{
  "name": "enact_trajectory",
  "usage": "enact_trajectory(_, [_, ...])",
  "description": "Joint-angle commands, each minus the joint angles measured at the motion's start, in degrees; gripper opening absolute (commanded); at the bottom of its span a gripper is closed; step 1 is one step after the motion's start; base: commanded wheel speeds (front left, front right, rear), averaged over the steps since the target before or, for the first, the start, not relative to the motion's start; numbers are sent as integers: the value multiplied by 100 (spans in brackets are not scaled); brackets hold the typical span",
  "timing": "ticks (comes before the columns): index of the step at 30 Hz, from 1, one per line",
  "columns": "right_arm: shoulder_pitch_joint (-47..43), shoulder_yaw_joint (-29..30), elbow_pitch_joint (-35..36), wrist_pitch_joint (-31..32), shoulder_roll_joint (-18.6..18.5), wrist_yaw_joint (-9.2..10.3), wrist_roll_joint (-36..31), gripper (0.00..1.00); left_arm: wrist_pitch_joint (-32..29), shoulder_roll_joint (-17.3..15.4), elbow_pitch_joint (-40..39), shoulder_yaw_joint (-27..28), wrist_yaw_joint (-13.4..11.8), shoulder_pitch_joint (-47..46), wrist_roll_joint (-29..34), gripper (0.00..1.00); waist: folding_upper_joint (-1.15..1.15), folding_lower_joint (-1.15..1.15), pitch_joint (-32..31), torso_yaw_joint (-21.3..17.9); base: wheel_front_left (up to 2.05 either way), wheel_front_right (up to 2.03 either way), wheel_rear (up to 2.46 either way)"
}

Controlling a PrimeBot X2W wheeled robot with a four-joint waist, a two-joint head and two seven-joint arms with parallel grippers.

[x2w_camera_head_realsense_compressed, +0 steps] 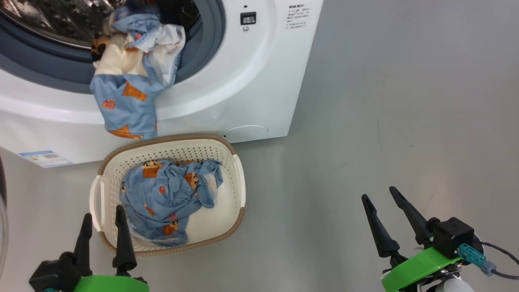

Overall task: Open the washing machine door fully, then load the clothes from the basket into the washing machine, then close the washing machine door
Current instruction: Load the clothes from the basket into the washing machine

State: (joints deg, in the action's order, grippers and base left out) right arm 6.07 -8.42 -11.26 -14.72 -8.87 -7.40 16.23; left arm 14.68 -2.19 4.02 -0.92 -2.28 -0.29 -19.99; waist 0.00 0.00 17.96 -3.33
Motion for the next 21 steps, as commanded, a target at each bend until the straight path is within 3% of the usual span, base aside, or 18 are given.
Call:
enact_trajectory(1, [48,-119,111,-28,-10,-9,-35,100,32,-69,-100,189,-6,-137,-23,100,0,0,26,-41,0,0,0])
enact_trajectory(21, [340,-423,104,-28,-20,-9,-17,100,32,-147,1037,480,434,-1639,409,100,0,0,562,-629,0,0,0])
